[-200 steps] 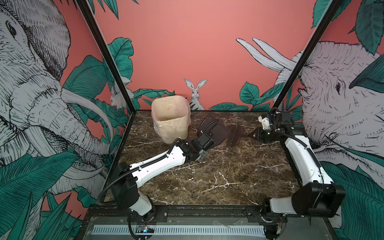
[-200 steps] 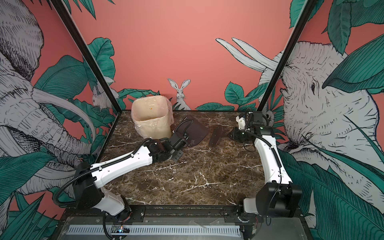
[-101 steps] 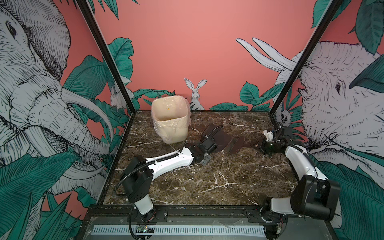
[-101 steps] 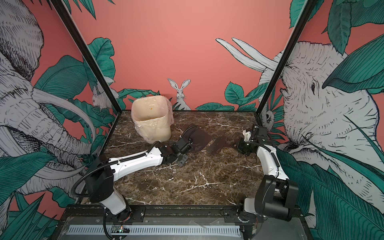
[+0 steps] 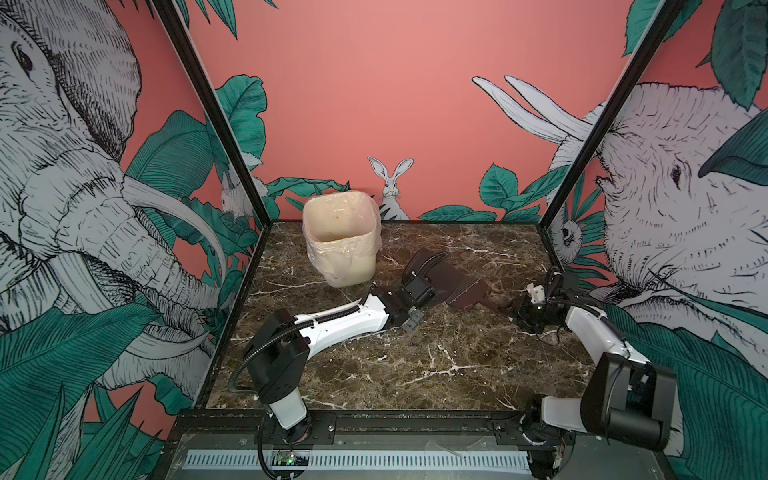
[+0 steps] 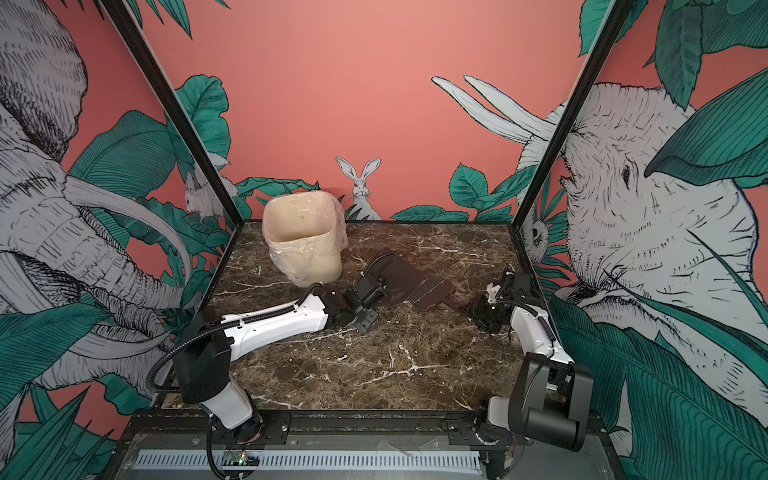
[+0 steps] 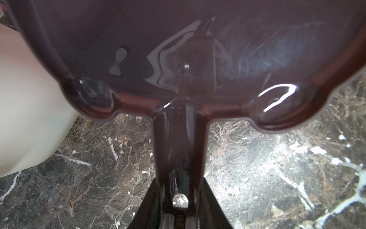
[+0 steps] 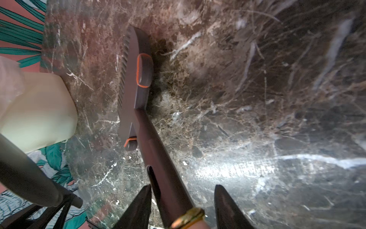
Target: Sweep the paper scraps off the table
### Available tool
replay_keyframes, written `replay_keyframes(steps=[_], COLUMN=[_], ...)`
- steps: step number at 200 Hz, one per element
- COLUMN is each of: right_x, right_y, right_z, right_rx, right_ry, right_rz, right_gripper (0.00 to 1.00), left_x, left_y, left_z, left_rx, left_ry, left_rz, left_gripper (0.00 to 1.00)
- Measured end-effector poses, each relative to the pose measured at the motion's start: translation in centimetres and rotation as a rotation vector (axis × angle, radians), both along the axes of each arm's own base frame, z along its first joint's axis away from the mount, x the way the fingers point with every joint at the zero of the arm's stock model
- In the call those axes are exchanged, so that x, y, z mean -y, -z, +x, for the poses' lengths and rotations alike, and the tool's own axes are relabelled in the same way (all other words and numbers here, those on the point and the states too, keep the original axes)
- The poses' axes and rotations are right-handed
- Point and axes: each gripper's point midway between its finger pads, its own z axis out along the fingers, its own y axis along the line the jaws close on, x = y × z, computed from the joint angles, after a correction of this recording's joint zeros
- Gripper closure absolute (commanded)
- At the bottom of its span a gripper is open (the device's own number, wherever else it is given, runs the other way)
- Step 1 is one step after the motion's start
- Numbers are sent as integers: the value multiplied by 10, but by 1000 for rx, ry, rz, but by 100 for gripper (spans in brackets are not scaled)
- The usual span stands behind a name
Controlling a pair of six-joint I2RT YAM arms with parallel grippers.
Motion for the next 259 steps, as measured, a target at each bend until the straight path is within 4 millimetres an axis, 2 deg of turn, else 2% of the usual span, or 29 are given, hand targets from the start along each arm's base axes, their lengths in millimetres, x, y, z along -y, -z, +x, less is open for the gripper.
replay_keyframes(steps=[52,114,129,141,177,181,197,226,259], right_x=[13,20,20,20,19,19,19,21,25], right_y=[-1,-23,-28,-29,-27,-27,-27,-34,-43], right_z=[-6,-11,-10,-11,-15,-15,-15,-9,5], right_rx=[-7,40,55,57,45,44,44,64,127], right_ry=[30,7,-3,-13,-39,-41,-50,-70,-88], right_rz=[-89,-164,-173,-178,-199,-201,-215,-278,-391], right_gripper=[38,37,38,38,38,38,38,37,36], left_x=[-2,6,6,6,4,3,-5,-24,-54], left_y=[28,74,82,84,84,84,85,68,22], left_z=[-4,-7,-8,-8,-7,-7,-9,-12,-8], left_rx=[-44,-122,-136,-141,-135,-134,-128,-75,79], left_ry=[-8,-25,-29,-31,-62,-67,-82,-121,-160], left_rz=[28,54,62,61,54,54,62,47,-5], left_gripper=[100,100,74,61,39,30,19,8,3])
